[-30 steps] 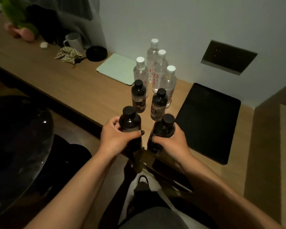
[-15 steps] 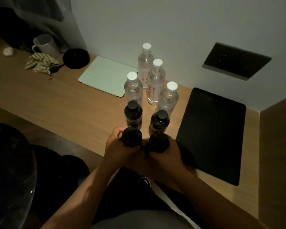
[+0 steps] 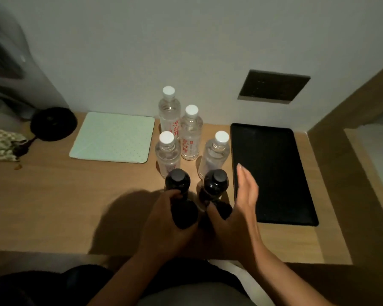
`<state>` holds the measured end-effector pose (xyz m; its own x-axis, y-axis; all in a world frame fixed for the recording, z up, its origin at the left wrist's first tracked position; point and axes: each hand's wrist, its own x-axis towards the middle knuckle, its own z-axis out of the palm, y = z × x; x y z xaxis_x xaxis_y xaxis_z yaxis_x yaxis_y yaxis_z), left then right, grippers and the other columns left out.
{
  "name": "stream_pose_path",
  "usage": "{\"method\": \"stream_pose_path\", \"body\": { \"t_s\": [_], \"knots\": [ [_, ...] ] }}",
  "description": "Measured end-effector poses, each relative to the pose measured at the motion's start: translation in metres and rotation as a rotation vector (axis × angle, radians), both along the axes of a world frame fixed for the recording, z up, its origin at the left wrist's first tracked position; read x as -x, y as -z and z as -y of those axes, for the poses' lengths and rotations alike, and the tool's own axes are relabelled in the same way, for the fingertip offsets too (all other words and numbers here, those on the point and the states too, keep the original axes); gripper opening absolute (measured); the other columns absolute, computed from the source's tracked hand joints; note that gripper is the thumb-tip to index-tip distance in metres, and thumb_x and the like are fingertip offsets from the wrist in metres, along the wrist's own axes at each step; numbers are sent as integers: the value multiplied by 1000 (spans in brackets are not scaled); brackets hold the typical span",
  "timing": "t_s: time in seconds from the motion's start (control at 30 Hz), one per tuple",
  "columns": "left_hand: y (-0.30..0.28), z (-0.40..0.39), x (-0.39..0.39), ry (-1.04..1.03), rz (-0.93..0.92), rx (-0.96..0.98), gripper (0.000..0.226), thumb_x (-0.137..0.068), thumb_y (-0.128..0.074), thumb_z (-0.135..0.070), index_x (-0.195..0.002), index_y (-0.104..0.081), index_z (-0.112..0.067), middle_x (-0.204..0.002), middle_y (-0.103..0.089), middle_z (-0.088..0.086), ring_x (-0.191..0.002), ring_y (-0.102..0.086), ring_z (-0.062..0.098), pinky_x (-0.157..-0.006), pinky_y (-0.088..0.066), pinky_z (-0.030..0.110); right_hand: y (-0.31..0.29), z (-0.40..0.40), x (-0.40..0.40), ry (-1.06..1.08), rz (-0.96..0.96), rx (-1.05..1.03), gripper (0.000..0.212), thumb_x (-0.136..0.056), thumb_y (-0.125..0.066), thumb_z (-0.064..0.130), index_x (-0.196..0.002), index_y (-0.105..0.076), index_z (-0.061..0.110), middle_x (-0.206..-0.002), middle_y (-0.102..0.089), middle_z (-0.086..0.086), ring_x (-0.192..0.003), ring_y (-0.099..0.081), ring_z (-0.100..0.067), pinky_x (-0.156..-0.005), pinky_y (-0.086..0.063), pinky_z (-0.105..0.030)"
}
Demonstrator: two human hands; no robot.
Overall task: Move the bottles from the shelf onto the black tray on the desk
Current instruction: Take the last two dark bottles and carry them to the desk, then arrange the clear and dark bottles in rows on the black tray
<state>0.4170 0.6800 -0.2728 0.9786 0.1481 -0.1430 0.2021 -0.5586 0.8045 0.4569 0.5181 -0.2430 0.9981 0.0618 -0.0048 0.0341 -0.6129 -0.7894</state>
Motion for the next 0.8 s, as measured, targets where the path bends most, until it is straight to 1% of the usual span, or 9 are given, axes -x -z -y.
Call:
{"method": "stream_pose_path", "body": {
  "t_s": [0.03,0.1,0.13,0.2,0.3,0.4,0.5,0.7,0.8],
  "knots": [
    [-3,-6,-1,66,19,-35,62,-70,-79,-43,-118,-40,-41,-106,-46,-29,-98,-50,-9,-76,-38,5,-2,-8,-3,21,-25,41,99,-81,-71,37,-150,-1,33,-151,2,21,-132,-9,7,-105,-17,-14],
    [-4,-16,-3,162,61,-93,51,-74,-75,-42,-117,-48,-35,-107,-51,-24,-96,-53,-5,-79,-42,9,-4,-23,-8,39,-26,199,92,-86,-64,38,-150,2,34,-155,7,12,-141,-9,-8,-108,-25,-27],
    [-4,-21,-4,189,86,-115,45,-74,-74,-42,-113,-52,-35,-106,-54,-22,-94,-54,-6,-78,-43,9,-4,-29,-11,45,-24,273,88,-87,-61,37,-150,1,33,-157,5,6,-144,-11,-16,-108,-32,-34],
    [-4,-33,-2,226,82,-132,38,-74,-74,-43,-106,-54,-36,-101,-54,-23,-92,-51,-12,-75,-40,3,-3,-40,-16,71,-32,383,77,-90,-56,36,-149,-6,34,-158,-5,2,-144,-19,-22,-100,-43,-41],
    [-3,-59,2,246,105,-205,41,-68,-75,-45,-102,-54,-39,-97,-53,-25,-91,-49,-11,-75,-39,4,2,-49,-18,134,-25,537,58,-94,-50,33,-145,-23,31,-156,-19,3,-138,-33,-21,-91,-50,-40],
    [-8,-88,-4,180,-17,-66,44,-66,-78,-32,-103,-55,-41,-100,-60,-21,-95,-55,-3,-86,-48,21,5,-49,-17,143,22,627,48,-94,-50,28,-139,-33,27,-147,-34,-1,-123,-50,-23,-79,-53,-36],
    [-12,-120,-20,146,10,-80,49,-63,-82,-27,-104,-57,-38,-101,-63,-17,-97,-58,6,-89,-49,33,5,-54,-16,146,9,682,41,-94,-50,23,-133,-38,22,-135,-43,-4,-105,-59,-26,-72,-54,-35],
    [-12,-148,-66,99,76,-80,51,-62,-85,-14,-103,-59,-29,-103,-62,-8,-99,-57,13,-87,-48,29,8,-46,-7,150,48,653,37,-97,-46,31,-133,-42,22,-128,-49,-4,-87,-65,-25,-69,-56,-34],
    [-11,-151,-85,86,61,-27,55,-63,-85,-8,-107,-57,-27,-106,-61,-7,-100,-56,14,-84,-45,26,11,-38,4,79,90,629,36,-94,-53,29,-129,-48,24,-127,-52,-2,-87,-66,-25,-71,-57,-35]
  ]
}}
